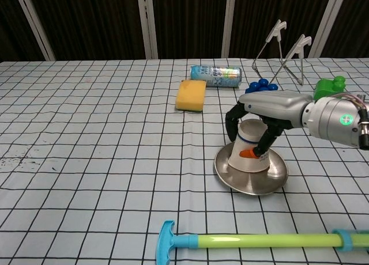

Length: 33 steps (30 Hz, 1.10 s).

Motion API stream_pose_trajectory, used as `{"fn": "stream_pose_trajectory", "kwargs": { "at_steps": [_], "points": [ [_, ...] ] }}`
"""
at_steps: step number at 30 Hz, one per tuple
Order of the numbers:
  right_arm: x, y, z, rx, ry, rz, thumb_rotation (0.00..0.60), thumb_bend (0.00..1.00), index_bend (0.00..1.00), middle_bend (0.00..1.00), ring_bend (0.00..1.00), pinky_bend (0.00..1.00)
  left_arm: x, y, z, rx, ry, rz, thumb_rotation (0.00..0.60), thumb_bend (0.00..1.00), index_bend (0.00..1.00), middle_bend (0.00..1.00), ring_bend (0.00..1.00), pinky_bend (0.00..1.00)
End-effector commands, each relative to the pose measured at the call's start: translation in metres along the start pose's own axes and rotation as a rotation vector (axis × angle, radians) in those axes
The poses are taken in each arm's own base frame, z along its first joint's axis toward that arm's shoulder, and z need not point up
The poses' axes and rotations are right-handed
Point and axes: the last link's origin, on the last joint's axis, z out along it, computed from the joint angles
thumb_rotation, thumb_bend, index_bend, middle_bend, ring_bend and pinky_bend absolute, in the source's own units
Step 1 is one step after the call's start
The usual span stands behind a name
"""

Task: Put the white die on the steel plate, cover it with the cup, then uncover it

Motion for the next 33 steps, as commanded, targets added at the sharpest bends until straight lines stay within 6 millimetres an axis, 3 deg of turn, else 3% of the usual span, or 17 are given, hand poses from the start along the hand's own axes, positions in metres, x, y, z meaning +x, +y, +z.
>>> {"fn": "stream_pose_trajectory", "kwargs": {
  "at_steps": [1, 10, 17, 27, 29, 33],
  "points": [
    [0.0, 0.01, -0.004, -0.022, -0.002, 0.02, 0.6, 0.36, 0.59, 0.48, 0.24, 0.02, -0.001, 0.002, 0.0, -0.006, -0.003, 0.003, 0.6, 0.6, 0.23, 0.0, 0.0, 0.03],
    [0.0, 0.026, -0.019, -0.048, 0.002, 0.027, 0.6, 0.36, 0.59, 0.48, 0.24, 0.02, -0.002, 0.002, 0.0, -0.002, -0.005, 0.006, 0.6, 0.6, 0.23, 0.0, 0.0, 0.03],
    [0.002, 0.013, -0.029, 0.01, 0.008, 0.041, 0.6, 0.36, 0.59, 0.48, 0.24, 0.02, -0.003, 0.005, 0.0, -0.013, -0.012, 0.008, 0.6, 0.6, 0.23, 0.0, 0.0, 0.03],
    [0.008, 0.003, -0.025, 0.039, 0.023, 0.044, 0.6, 0.36, 0.59, 0.48, 0.24, 0.02, -0.002, 0.003, 0.001, -0.009, -0.012, 0.002, 0.6, 0.6, 0.24, 0.0, 0.0, 0.03],
    [0.007, 0.003, -0.025, 0.036, 0.02, 0.042, 0.6, 0.36, 0.56, 0.48, 0.24, 0.01, -0.002, 0.003, 0.001, -0.009, -0.013, 0.001, 0.6, 0.6, 0.24, 0.0, 0.0, 0.03],
    [0.007, 0.011, -0.023, 0.011, 0.011, -0.022, 0.6, 0.35, 0.4, 0.43, 0.21, 0.0, -0.002, 0.003, 0.0, -0.008, -0.012, 0.002, 0.6, 0.6, 0.24, 0.0, 0.0, 0.03]
  ]
}}
